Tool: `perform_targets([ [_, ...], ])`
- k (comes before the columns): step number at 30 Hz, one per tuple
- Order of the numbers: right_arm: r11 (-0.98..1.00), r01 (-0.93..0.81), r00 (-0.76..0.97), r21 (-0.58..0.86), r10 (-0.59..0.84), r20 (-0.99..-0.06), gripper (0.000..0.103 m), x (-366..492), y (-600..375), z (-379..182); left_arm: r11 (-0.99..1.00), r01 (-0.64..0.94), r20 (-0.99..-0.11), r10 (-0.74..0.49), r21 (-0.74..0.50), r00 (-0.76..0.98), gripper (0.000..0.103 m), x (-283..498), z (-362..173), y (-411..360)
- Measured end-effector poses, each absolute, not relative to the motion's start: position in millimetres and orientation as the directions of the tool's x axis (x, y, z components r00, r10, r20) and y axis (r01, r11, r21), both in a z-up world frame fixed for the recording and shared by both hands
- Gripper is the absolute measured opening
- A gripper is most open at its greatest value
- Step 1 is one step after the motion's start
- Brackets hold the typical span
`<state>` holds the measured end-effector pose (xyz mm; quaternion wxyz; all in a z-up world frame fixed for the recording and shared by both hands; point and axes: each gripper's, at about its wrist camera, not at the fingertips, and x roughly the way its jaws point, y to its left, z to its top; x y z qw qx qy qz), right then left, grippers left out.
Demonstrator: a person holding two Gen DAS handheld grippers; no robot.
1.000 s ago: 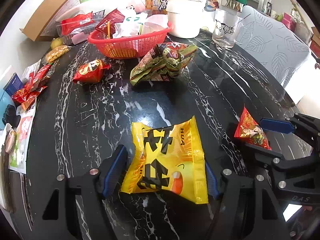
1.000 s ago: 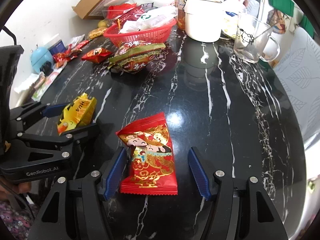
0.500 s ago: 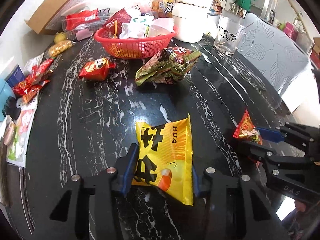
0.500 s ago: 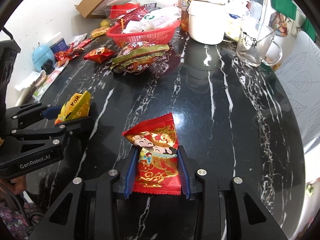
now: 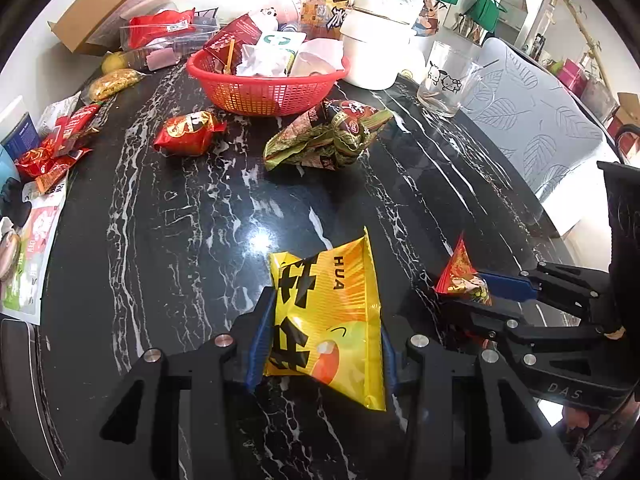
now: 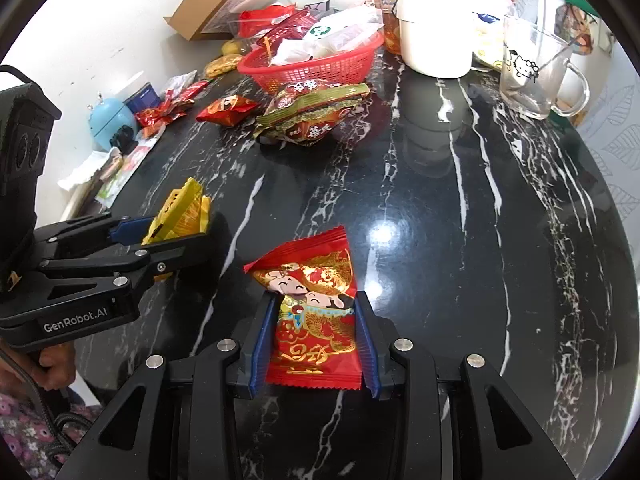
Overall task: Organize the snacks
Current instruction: 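Lift and carry the yellow and red-and-gold packets toward the red basket, then lower both held packets down into the red basket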
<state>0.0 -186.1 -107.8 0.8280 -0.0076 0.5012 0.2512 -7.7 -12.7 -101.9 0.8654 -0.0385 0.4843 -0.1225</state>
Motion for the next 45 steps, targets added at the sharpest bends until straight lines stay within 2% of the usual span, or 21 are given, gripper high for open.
perform_targets([
  [11,0.866,-0.413,0.371,0.283,0.444,-0.816,0.037,1,-192,-100,0.955,0.185,-0.809,-0.295,-0.232,0.508,0.043,-8,-91,-7],
  [16,0.835,-0.414,0.36,0.364,0.517,-0.776,0.037,4,-196,-89,0.944,0.202,-0.776,-0.329,-0.261,0.537,0.043,-6,-73,-7],
  [28,0.825,-0.476,0.459,0.305,0.529,-0.714,0.037,23,-190,-37,0.935,0.25,-0.676,-0.355,-0.252,0.646,0.043,7,-19,-5],
  [45,0.813,-0.524,0.558,0.252,0.552,-0.62,0.037,78,-184,26,0.948,0.235,-0.514,-0.315,-0.216,0.798,0.043,51,44,14],
])
